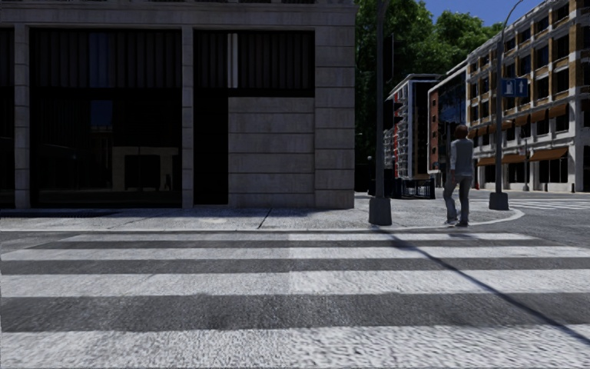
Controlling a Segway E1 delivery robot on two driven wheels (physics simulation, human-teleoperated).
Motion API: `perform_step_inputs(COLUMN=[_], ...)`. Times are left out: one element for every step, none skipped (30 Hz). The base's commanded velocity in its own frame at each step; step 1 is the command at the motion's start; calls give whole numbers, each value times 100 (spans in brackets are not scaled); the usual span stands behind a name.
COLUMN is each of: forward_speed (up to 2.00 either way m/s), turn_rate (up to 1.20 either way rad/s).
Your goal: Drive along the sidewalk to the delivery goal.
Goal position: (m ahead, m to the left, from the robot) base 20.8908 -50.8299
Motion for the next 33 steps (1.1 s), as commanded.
perform_step_inputs(forward_speed=[193, 190, 190, 189, 188, 188, 188, 188, 188, 188, 188, 187, 186, 185, 185, 185, 183, 181, 181, 179, 177, 176, 175, 175, 173, 172, 172, 171, 171, 168, 167, 167, 165], turn_rate=[0, 0, 0, 0, 0, 0, 0, 0, 0, 0, 0, 0, 0, 0, 0, 0, 0, 0, 0, 0, 0, 0, 0, 0, 0, 0, 0, 0, 0, 0, 0, 0, 0])
